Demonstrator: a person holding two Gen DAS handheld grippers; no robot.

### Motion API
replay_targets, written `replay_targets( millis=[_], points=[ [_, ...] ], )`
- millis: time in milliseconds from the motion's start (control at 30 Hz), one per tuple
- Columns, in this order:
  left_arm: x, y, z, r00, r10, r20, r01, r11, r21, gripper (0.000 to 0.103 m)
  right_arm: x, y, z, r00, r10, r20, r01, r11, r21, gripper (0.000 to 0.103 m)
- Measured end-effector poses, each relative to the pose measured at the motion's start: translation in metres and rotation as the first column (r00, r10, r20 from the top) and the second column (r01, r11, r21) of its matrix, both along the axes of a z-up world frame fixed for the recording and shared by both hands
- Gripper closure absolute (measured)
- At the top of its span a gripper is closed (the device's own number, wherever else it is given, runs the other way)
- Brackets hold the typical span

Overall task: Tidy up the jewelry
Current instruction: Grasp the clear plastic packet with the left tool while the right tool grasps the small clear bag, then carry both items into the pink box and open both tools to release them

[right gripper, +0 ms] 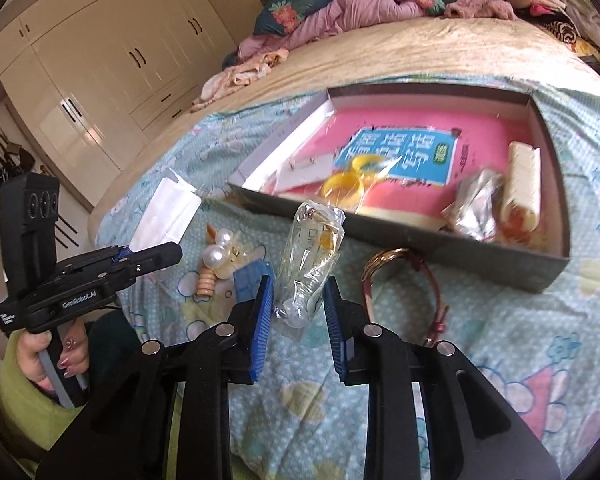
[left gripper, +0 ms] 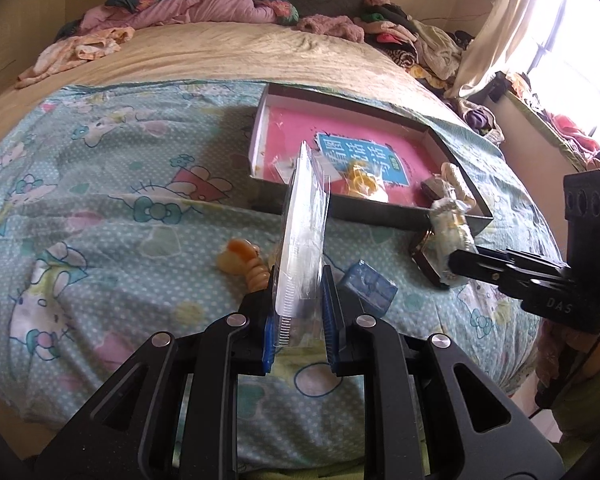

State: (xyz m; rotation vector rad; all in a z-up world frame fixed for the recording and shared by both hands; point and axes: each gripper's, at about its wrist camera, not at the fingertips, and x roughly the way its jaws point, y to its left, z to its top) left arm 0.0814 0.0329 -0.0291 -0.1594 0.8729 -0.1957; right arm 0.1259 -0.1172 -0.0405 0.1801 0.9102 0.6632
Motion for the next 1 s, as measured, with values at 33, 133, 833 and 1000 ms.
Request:
replay_targets(
  millis=[33, 133, 833, 1000],
  points=[
    [0.000, 0.002, 0.002, 1.000, 0.005, 0.004, -0.005, 1.000, -0.002, 0.092, -0.001, -0.002, 0.004, 1.000, -0.002, 0.007, 0.002, 1.000, 0.002, 0.078],
    [0.000, 0.006, 0.008, 1.000, 0.021, 0.017, -0.021, 1.000, -0.011, 0.092, -0.002, -0.006, 0.014, 1.000, -0.007, 0.031, 0.007, 1.000, 0.007, 0.078],
    [0.039, -0.006, 0.040, 0.997, 0.020, 0.079, -0.018, 0.999, -0.031, 0.091, 0.025, -0.005, 0.056, 0.982, -0.014, 0.186, 0.014, 1.000, 0.000, 0.085],
    [0.053, -0.013, 0.045, 0.996, 0.005, 0.089, -0.002, 0.999, -0.032, 0.092, 0.034, -0.006, 0.060, 0.979, -0.025, 0.201, 0.024, 1.000, 0.008, 0.085]
  ],
)
